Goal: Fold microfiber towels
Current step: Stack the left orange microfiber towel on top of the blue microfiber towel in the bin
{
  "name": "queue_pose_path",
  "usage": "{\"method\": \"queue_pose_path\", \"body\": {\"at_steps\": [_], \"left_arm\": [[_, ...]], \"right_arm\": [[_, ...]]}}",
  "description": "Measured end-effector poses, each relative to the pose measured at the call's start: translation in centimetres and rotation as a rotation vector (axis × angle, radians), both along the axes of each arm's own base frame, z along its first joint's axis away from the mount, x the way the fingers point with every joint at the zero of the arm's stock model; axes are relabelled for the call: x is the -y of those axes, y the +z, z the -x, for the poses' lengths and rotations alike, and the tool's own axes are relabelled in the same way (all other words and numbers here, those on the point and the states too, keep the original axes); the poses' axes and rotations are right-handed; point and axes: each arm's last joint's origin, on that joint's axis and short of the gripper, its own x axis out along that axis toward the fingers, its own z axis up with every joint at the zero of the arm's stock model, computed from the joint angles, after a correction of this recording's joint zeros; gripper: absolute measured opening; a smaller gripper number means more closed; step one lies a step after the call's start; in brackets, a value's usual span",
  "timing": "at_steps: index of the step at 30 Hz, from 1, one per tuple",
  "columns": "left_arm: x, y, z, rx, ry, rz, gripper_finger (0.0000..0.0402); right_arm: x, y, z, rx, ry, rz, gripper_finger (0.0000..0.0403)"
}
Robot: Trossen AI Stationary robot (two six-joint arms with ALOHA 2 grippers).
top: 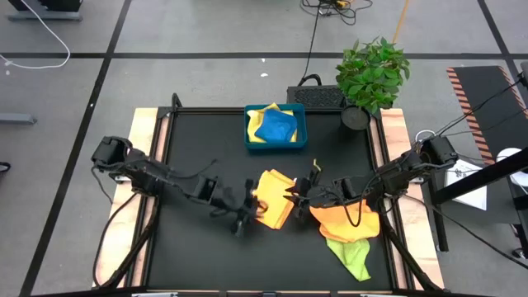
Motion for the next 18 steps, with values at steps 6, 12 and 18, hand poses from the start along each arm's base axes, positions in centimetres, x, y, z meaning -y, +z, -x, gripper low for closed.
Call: {"method": "queue_pose_path", "body": {"at_steps": [6, 12, 18], "left_arm": [[3.2, -0.7, 0.9, 0.138, -0.062, 0.011, 0.0113], [4.5, -3.6, 0.4, 0.084, -0.045, -0.057, 0.0114], [5.4, -6.1, -1.2, 0.016, -0.029, -0.100, 0.0129]], "right_arm": [[-0.1, 0.3, -0.2, 0.033, 0.017, 0.012, 0.0102], [-0.1, 0.4, -0.3, 0.048, 0.017, 0.007, 0.0102], [-0.1, 0.3, -0.2, 0.094, 0.025, 0.006, 0.0102]]}}
